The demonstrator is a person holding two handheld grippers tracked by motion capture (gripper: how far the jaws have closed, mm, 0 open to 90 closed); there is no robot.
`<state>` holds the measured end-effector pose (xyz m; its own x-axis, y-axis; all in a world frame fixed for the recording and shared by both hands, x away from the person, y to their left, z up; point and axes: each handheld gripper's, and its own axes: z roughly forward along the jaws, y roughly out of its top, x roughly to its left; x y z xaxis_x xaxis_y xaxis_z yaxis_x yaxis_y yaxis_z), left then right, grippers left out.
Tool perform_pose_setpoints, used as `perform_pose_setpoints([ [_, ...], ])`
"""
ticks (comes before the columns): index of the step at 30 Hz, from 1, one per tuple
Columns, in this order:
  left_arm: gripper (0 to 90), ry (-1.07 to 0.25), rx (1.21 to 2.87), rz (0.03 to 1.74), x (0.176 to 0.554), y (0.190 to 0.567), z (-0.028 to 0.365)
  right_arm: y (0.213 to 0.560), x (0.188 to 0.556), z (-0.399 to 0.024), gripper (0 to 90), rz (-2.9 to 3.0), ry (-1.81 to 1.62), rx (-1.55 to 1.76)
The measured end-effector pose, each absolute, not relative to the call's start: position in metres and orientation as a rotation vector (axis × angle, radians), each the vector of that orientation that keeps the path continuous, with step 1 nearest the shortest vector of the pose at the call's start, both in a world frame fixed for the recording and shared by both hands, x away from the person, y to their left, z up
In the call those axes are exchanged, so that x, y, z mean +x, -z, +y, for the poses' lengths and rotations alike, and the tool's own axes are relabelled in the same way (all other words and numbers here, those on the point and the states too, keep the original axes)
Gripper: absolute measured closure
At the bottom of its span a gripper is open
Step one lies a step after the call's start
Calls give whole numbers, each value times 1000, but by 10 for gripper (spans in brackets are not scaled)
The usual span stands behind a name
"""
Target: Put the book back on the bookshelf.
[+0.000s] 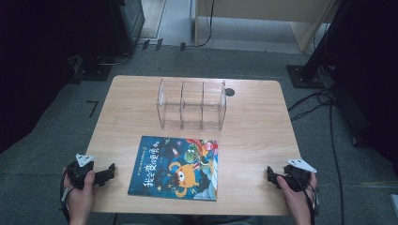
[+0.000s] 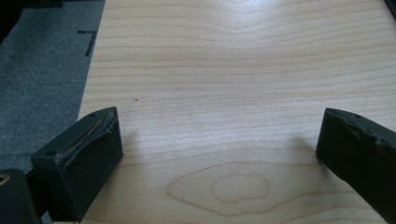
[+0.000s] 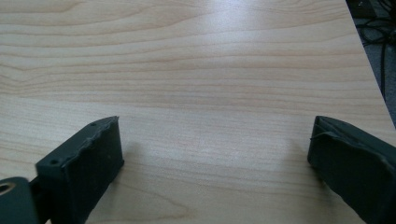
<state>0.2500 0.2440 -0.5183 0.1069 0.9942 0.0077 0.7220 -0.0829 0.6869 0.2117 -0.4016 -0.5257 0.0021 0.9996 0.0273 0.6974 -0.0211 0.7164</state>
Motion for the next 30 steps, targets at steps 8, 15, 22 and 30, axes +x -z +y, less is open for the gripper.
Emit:
perform_pose_setpoints([
  [8,4,-679,1861,1681,249,517,244,516,210,-393,106,1693,-828,1775],
  [15,4,-674,1842,1668,248,515,240,507,213,-371,127,1717,-896,1737],
  [22,4,-647,1862,1622,248,512,225,502,215,-343,140,1760,-965,1703],
  [30,4,-616,1889,1575,247,512,207,501,216,-317,161,1800,-993,1677],
])
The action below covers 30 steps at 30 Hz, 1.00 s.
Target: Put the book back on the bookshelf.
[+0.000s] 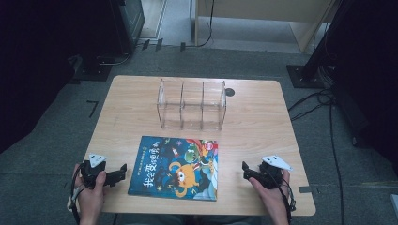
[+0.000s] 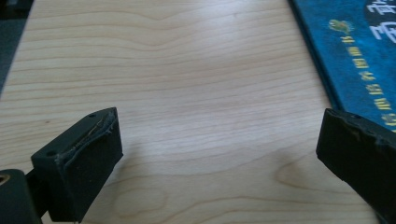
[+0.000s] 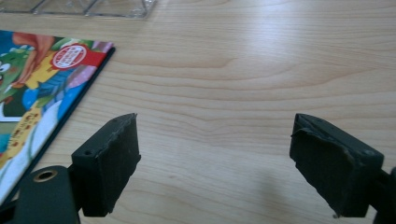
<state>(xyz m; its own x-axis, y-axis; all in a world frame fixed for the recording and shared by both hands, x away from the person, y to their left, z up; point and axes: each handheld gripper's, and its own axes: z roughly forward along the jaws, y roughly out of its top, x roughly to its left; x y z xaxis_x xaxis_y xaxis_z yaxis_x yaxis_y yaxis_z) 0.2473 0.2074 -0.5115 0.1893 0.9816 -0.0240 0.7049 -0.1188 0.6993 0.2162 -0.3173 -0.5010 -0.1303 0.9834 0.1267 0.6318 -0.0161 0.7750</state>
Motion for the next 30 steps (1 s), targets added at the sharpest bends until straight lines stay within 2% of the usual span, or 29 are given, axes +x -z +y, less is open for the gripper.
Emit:
perform_pose_setpoints([
  [7,4,-587,1914,1541,247,512,195,501,217,-300,227,1821,-1014,1673],
  [8,4,-583,1916,1537,247,512,193,501,218,-293,264,1827,-1022,1668],
  [19,4,-545,1937,1498,246,513,179,504,216,-263,434,1860,-1085,1605],
  [20,4,-541,1933,1495,246,513,178,506,215,-257,483,1865,-1099,1586],
  [21,4,-539,1932,1493,246,513,177,506,215,-257,483,1865,-1099,1586],
  [24,4,-534,1947,1481,245,513,173,509,214,-247,565,1882,-1103,1586],
  [30,4,-515,1968,1458,245,514,164,511,214,-238,595,1897,-1125,1624],
])
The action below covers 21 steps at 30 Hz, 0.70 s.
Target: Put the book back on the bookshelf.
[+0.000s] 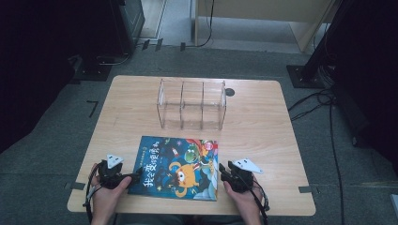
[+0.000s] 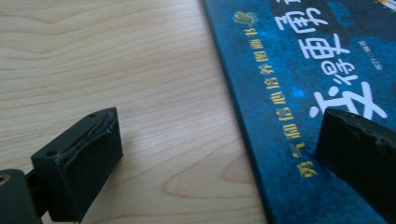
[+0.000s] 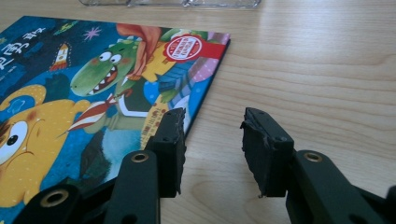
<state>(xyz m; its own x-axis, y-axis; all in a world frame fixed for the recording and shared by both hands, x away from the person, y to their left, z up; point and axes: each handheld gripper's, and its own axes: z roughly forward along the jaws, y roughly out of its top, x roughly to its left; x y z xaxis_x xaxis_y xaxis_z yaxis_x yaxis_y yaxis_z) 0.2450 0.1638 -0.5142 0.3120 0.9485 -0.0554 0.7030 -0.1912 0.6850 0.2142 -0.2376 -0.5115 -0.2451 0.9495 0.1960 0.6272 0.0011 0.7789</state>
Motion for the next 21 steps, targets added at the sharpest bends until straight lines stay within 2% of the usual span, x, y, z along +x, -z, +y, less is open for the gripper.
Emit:
perform_pose_setpoints([
  [12,5,-454,2000,1397,242,515,149,520,212,-210,620,1977,-1153,1622],
  [18,9,-425,2034,1332,240,515,138,521,213,-213,638,1952,-1185,1691],
  [21,59,-408,2039,1290,237,515,130,521,213,-213,639,1932,-1190,1713],
])
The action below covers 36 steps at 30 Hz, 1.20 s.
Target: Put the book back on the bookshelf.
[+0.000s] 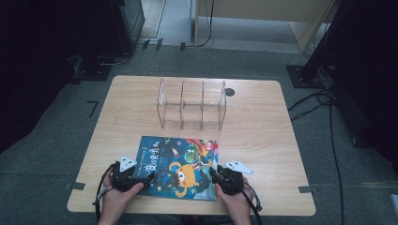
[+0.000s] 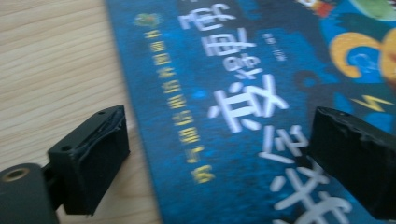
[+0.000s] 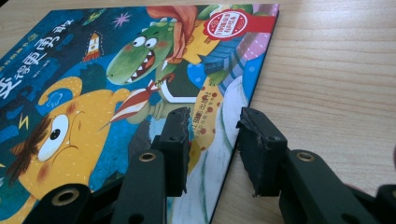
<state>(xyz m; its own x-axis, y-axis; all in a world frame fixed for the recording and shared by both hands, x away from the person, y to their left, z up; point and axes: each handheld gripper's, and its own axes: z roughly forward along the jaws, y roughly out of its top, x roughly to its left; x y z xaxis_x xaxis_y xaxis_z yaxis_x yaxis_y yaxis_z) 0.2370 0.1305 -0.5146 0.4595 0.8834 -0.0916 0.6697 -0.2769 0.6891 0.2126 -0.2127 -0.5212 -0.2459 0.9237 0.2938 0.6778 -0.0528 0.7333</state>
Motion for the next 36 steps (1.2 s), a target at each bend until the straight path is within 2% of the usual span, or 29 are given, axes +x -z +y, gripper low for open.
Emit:
perform_pose_setpoints([
  [4,70,-414,2037,1293,237,514,131,522,214,-215,656,1911,-1218,1759],
  [7,156,-401,1993,1316,237,513,136,522,215,-218,656,1889,-1258,1800],
  [9,163,-387,1969,1328,237,513,138,523,215,-219,676,1867,-1266,1825],
  [12,230,-401,1946,1344,236,513,140,523,217,-222,679,1867,-1294,1852],
  [19,333,-333,1853,1369,238,512,152,525,221,-235,704,1822,-1434,1961],
  [24,441,-290,1839,1342,237,512,153,526,224,-240,700,1773,-1422,1988],
  [28,446,-261,1817,1341,238,514,154,527,226,-250,704,1752,-1476,2059],
  [32,393,-225,1803,1353,242,516,154,527,227,-254,704,1754,-1514,2081],
  [36,362,-245,1819,1344,241,516,151,527,228,-255,697,1756,-1518,2098],
])
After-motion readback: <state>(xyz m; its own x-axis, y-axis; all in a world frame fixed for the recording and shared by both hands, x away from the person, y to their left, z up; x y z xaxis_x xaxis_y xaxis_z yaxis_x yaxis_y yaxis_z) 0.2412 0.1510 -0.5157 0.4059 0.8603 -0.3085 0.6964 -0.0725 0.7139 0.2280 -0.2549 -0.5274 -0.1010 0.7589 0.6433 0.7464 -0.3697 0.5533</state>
